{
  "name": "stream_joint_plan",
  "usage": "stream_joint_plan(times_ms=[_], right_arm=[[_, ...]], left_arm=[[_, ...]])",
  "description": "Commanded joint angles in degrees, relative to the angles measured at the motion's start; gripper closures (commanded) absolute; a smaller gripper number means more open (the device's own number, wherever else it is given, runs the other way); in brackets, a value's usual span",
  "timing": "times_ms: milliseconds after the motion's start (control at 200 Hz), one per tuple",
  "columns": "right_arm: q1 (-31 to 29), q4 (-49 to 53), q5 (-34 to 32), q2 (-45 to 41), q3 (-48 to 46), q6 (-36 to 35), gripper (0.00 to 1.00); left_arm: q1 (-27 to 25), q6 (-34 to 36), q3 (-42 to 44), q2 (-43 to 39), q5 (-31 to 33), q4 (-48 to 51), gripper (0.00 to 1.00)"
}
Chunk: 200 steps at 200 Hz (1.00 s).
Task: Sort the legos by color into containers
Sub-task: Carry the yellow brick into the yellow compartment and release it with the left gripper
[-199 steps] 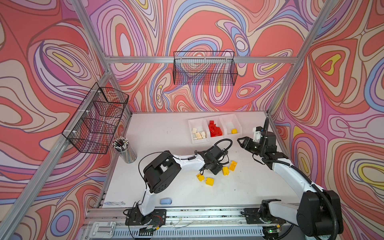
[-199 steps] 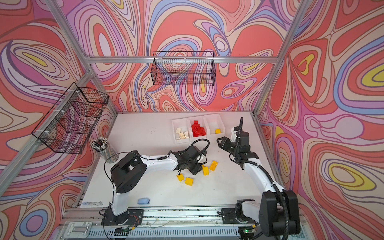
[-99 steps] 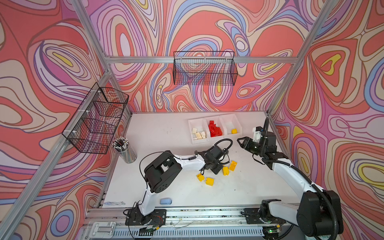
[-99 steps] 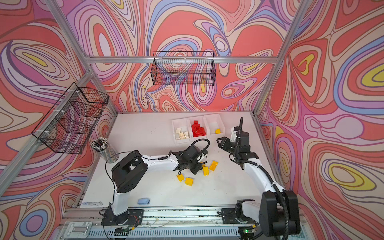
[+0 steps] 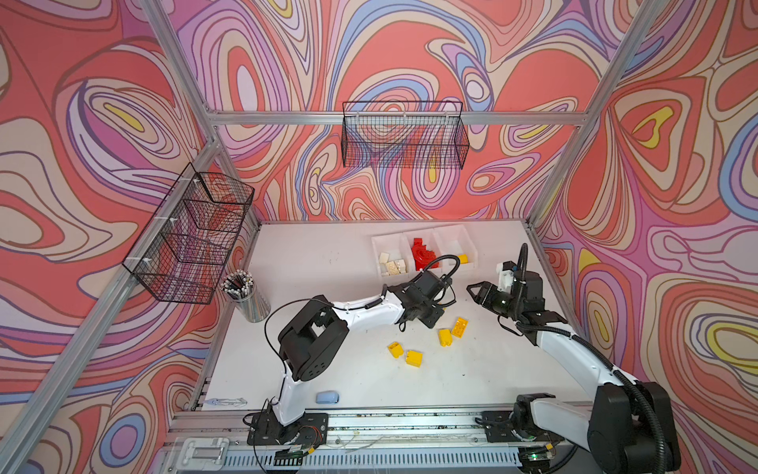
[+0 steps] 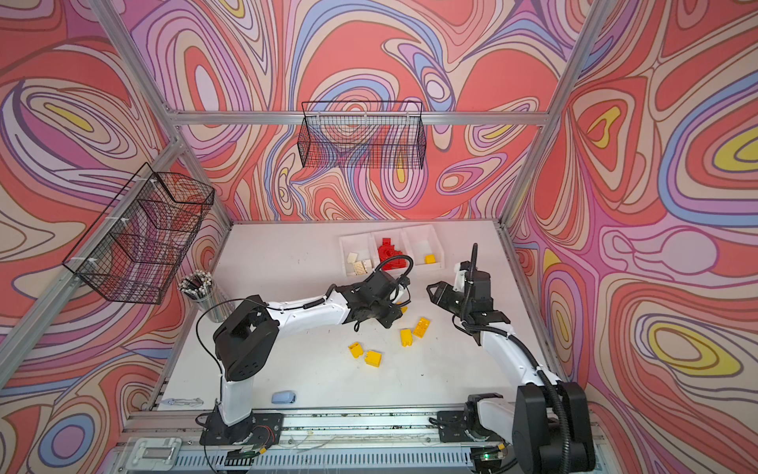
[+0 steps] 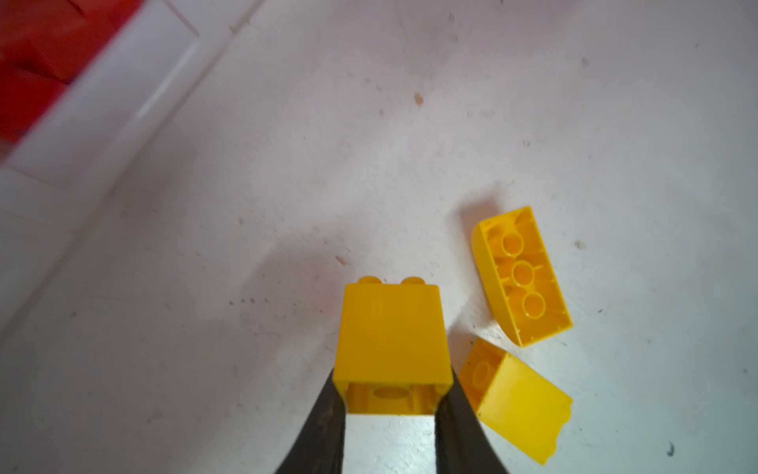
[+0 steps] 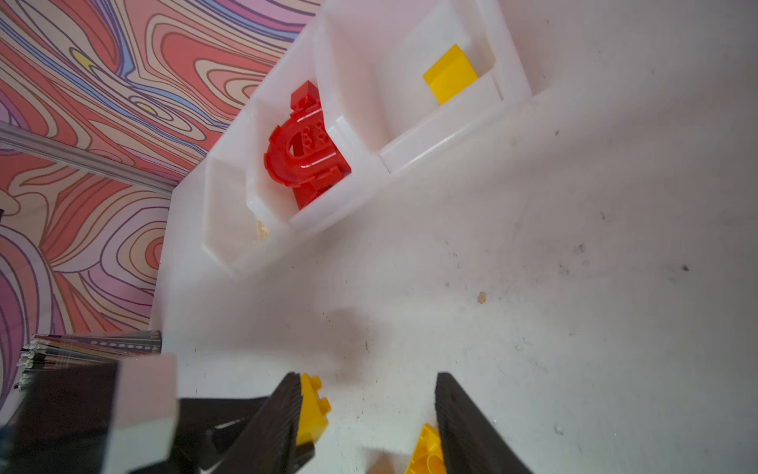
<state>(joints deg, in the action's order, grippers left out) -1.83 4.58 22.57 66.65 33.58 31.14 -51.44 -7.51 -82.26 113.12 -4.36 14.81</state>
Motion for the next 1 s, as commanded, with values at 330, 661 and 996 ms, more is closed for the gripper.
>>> stream_joint_plan(times_ms=[330, 661, 996], right_arm=[[0.16, 1.13, 0.34, -7.16, -7.43, -0.32, 0.44], [-0.17, 5.08, 0.64, -10.96, -8.27, -2.23, 0.44], [-0.88, 4.73, 2.87, -10.41, -9.69, -2.28, 0.44]], left_arm=[[6.72, -1.13, -28.94, 12.29, -6.88, 3.86, 0.77], [9.65, -4.9, -41.01, 24.09, -11.71, -9.94, 0.76], [11.37, -7.62, -57.21, 37.05, -12.86, -11.73, 0.75]])
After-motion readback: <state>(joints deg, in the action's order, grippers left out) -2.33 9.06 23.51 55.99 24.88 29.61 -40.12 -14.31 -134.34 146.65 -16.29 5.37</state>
